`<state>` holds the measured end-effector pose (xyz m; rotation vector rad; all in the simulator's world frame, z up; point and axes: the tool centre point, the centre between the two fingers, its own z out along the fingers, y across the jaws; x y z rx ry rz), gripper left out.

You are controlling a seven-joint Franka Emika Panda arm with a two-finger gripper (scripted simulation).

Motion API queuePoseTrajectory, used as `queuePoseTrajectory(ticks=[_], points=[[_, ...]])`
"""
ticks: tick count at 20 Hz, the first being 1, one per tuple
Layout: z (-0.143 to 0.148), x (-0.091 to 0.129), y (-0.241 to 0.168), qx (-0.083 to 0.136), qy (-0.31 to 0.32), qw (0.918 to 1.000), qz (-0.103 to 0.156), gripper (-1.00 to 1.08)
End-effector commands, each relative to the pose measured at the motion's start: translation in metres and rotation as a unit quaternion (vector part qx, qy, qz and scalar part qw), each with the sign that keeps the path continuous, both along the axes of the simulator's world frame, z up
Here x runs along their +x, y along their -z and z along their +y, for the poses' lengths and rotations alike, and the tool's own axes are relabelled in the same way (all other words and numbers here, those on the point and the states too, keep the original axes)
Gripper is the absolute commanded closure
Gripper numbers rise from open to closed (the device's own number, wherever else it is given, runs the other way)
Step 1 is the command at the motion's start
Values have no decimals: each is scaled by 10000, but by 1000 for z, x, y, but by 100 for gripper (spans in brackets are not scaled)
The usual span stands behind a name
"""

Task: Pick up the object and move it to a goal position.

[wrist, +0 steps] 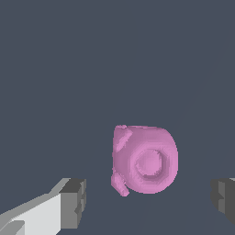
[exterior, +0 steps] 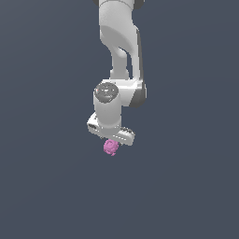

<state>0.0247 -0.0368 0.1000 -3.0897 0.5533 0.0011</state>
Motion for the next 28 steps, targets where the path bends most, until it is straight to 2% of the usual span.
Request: queuePoseTrajectory(ticks=[1, 10, 19, 24, 25, 28], points=[[-4, 1, 6, -8, 166, 9999, -2, -92], [-7, 2, 13, -13, 255, 9997, 3, -92], [-8, 1, 54, -14, 279, 9996, 0, -92], [-8, 2, 60, -14, 282, 9996, 0, -92], [-8, 2, 60, -14, 282, 9996, 0, 108], [-8, 2, 60, -14, 282, 9996, 0, 108]])
